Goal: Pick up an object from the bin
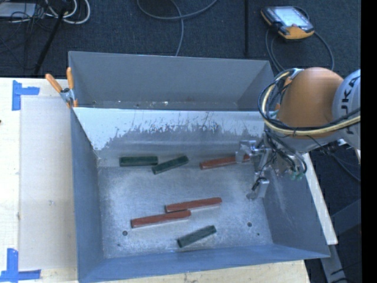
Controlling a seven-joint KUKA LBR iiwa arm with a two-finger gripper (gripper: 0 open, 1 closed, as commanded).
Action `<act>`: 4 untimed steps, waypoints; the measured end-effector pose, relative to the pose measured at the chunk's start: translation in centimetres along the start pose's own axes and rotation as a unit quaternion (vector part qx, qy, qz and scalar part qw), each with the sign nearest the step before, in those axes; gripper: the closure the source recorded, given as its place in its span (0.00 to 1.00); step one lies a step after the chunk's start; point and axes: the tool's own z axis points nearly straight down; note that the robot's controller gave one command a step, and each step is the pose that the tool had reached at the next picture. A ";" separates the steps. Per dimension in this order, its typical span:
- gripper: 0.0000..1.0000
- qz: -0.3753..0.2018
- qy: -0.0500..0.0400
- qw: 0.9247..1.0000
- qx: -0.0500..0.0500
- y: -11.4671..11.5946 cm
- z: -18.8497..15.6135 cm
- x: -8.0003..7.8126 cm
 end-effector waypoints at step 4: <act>1.00 -0.147 0.001 0.989 -0.001 13.1 6.2 2.0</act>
Offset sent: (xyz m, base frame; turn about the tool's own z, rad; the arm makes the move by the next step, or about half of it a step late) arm -0.0471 0.0468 -0.0522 0.0201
